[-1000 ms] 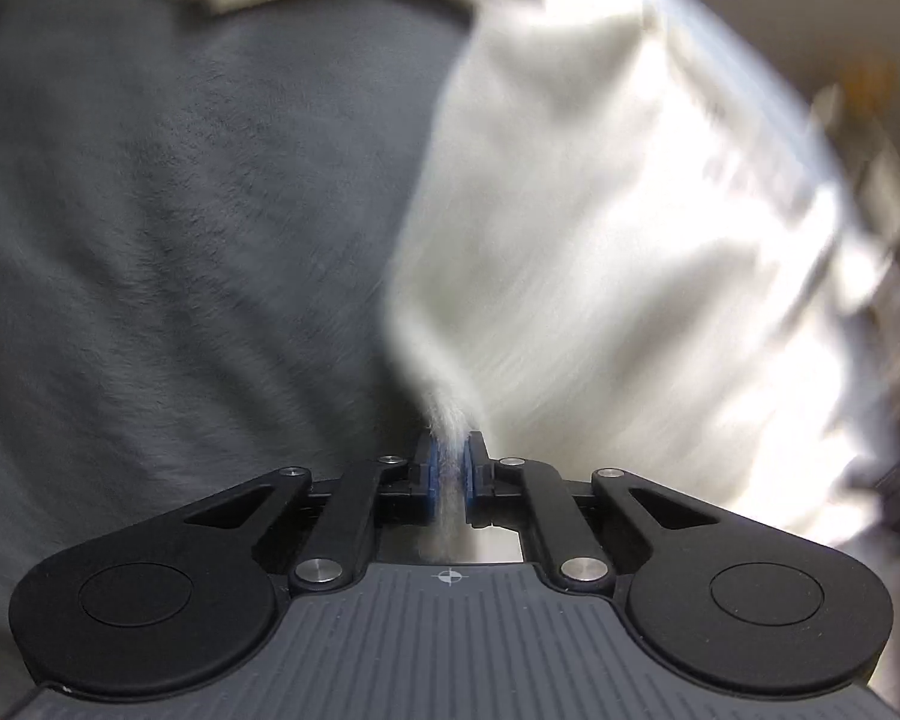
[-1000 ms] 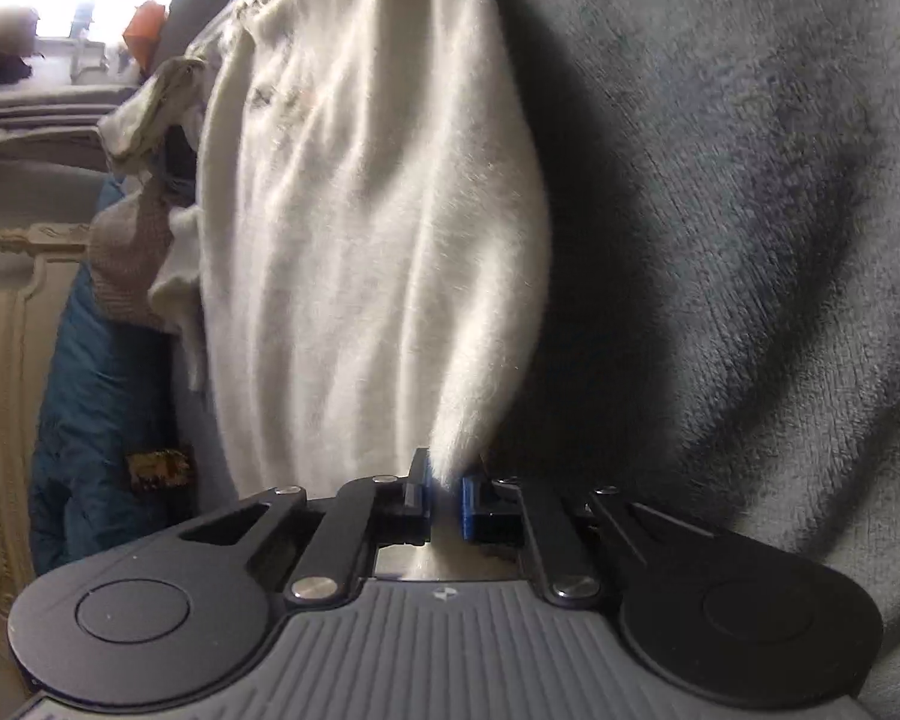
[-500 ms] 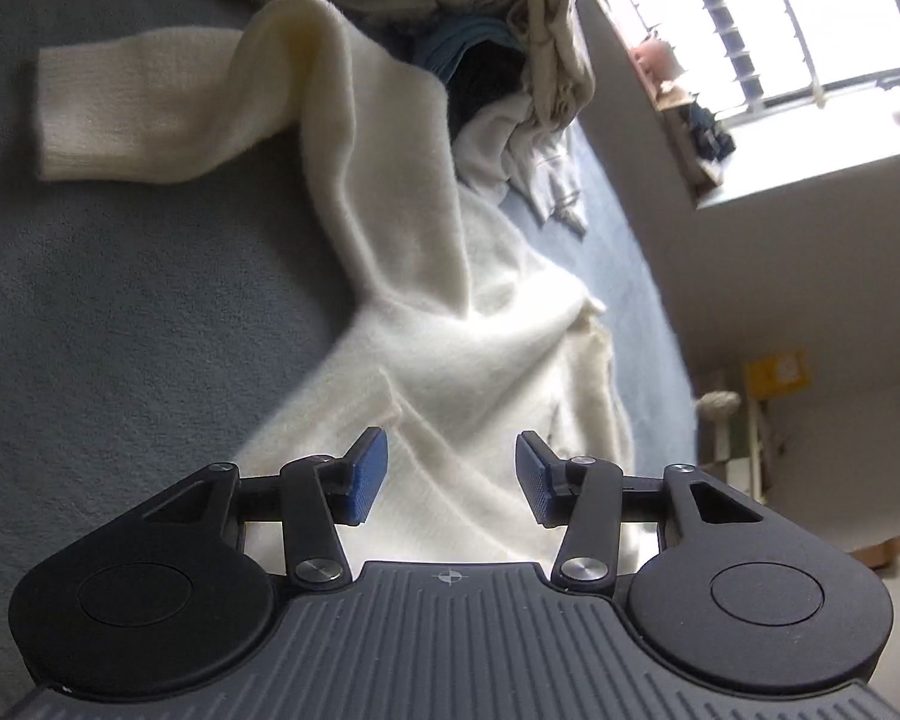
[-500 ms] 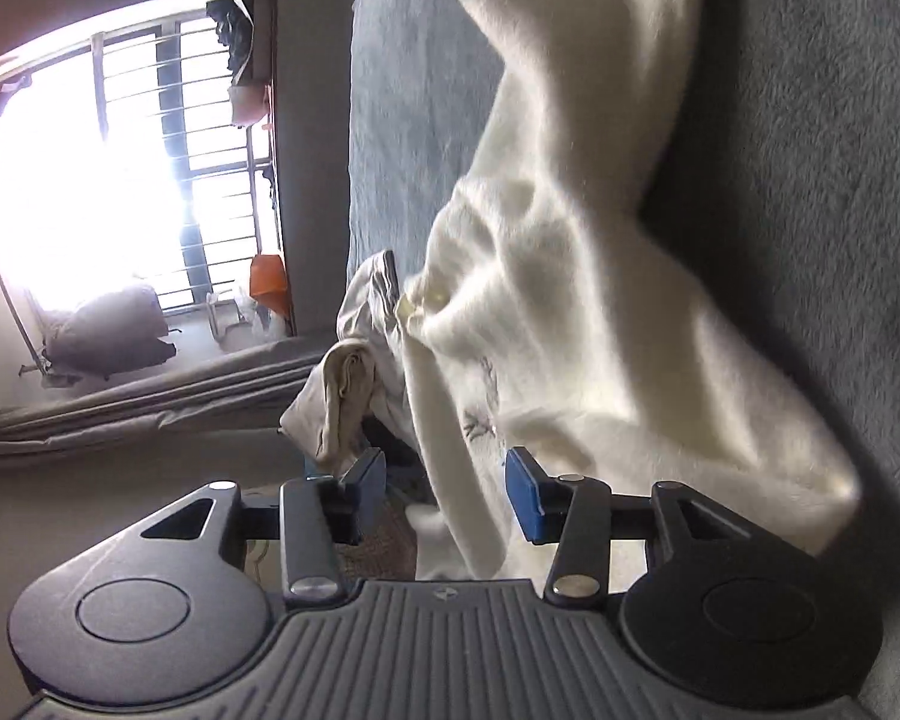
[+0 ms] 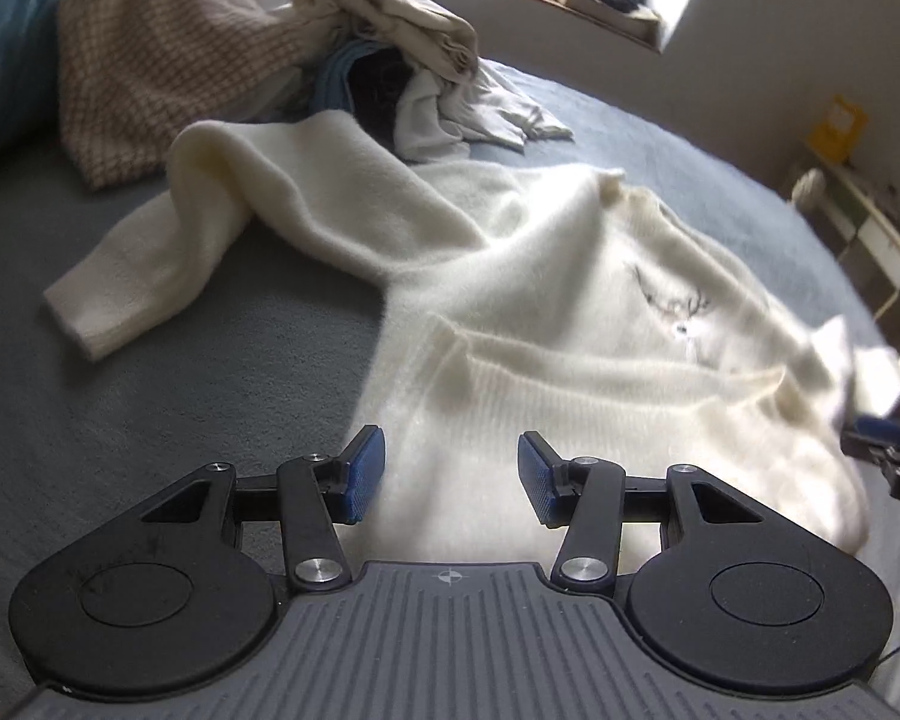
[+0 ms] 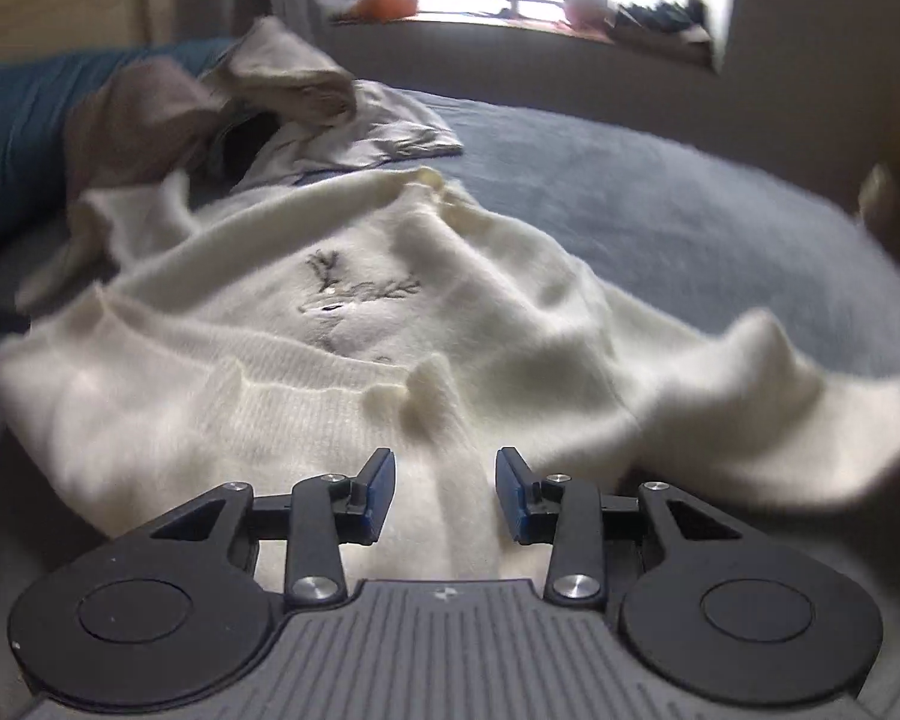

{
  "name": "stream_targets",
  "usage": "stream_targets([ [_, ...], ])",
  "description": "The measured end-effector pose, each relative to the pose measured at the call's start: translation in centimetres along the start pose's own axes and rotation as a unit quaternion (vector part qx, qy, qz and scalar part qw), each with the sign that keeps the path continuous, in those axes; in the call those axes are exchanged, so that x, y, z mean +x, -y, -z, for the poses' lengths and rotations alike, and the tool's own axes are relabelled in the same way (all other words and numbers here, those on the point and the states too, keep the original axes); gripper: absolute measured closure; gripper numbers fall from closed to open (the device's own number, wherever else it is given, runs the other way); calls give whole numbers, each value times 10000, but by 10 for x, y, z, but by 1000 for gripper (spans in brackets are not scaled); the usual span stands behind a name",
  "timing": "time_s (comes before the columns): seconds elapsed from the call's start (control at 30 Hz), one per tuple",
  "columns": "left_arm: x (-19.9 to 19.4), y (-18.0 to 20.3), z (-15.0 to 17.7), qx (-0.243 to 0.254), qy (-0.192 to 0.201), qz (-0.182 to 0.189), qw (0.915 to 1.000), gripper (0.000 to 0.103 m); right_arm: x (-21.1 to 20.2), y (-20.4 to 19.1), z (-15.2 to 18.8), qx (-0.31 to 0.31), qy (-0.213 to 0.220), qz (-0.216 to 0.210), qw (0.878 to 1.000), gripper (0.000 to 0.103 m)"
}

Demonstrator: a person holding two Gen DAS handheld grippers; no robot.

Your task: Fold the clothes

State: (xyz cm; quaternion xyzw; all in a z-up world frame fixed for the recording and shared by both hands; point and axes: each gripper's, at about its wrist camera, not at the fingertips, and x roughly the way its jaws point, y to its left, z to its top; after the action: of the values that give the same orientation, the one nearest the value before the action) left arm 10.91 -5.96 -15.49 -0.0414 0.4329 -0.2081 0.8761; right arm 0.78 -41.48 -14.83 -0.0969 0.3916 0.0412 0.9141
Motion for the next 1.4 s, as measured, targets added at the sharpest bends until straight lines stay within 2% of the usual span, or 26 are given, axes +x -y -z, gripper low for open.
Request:
stream_targets([
  [0.07,4,3,3,83,-22,-63,9999,54,14,-19,-2,-548,-151,118,9983,77],
  [0.2,10,1,7,130,-94,-130,9998,54,45,-26,2,-839,-530,351,9944,79],
  [0.53,17,-2,9,339,-91,-96,9993,54,67,-11,8,-316,-792,488,9952,80],
  [0.6,15,-3,10,323,-68,-75,9994,54,69,-7,7,-169,-818,439,9955,83],
  [0.63,14,-3,11,313,-56,-64,9995,54,67,-5,6,-104,-810,428,9957,92],
  [0.67,15,-4,11,287,-47,-43,9996,54,65,-3,4,-44,-796,422,9959,96],
  [0.73,13,-6,10,256,0,-2,9997,54,55,1,2,79,-692,465,9965,97],
  [0.87,5,-8,9,215,139,92,9996,54,14,11,-7,508,-168,587,9968,97],
  [1.0,7,-12,8,155,157,161,9996,54,-16,30,-9,1183,203,622,9908,97],
  [1.13,15,-15,8,151,113,140,9997,54,13,55,14,1846,-138,589,9810,98],
  [1.2,17,-16,7,184,120,153,9996,54,31,70,26,2378,-312,424,9699,98],
  [1.27,17,-16,5,286,159,176,9993,54,35,79,32,2813,-280,270,9588,98],
  [1.4,22,-11,1,620,161,153,9978,55,39,80,37,2949,-347,166,9547,98],
])
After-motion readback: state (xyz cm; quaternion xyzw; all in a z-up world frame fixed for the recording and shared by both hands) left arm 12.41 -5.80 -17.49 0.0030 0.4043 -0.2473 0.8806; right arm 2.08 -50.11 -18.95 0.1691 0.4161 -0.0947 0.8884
